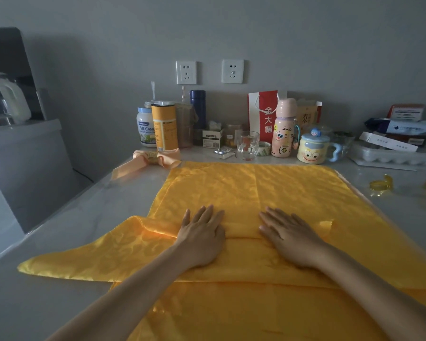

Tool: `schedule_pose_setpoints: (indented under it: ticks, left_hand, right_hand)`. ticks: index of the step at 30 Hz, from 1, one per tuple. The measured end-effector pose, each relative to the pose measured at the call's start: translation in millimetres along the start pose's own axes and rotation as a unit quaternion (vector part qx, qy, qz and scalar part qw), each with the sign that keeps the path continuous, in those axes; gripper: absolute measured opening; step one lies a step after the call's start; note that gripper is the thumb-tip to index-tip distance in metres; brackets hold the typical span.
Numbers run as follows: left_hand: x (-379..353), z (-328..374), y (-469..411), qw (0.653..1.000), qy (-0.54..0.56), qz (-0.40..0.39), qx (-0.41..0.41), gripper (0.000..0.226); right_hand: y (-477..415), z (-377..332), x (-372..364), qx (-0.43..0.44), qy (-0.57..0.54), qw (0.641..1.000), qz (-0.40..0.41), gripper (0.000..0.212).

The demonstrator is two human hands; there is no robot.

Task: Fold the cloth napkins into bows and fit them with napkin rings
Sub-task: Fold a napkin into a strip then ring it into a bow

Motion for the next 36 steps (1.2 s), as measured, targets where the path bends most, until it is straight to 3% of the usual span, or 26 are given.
schedule_pose_setpoints:
  ticks: [5,9,18,23,25,28,30,33,36]
  left_hand:
    - [8,-4,-1,0.996,0.083,-0.013,-0.020,0.046]
    - [16,-9,5,0.990,0.128,-0.034,-0.045,0.041]
    - [42,-3,22,0.995,0.058,0.065,-0.057,0.029]
    - [41,-1,31,0.993,0.071,0.074,-0.056,0.038]
    - [41,0,31,0.990,0.093,0.085,-0.056,0.038]
    - [39,7,30,0.989,0.081,0.105,-0.059,0.032]
    - [33,12,29,0.993,0.048,0.096,-0.059,0.029]
    - [13,13,27,0.997,-0.027,0.051,-0.059,0.047]
    - [1,7,24,0.998,-0.047,0.011,-0.045,0.050]
  right_hand:
    - [9,3,26,0.042,-0.090,0.987,0.126,0.045]
    - [18,1,40,0.061,-0.108,0.981,0.151,0.031]
    - [31,-14,60,0.084,-0.098,0.970,0.205,0.011]
    - [40,-32,54,0.104,-0.019,0.985,0.139,0.013]
    - [40,-34,50,0.095,-0.006,0.988,0.119,0.029]
    - [37,-36,50,0.074,0.023,0.986,0.145,0.047]
    - [36,-39,48,0.060,0.065,0.982,0.165,0.045]
    - [34,-51,46,0.084,0.027,0.978,0.190,0.024]
    - [26,-61,20,0.104,-0.008,0.989,0.101,0.049]
Point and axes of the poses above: each hand's wrist, its own y-axis away from the middle knuckle, its own x-axis out of the back of the hand, z = x × y, the point moved 10 cm from there along -y, towards the middle knuckle, and after that the axes turned 4 degrees about x, right-handed, at the moved point
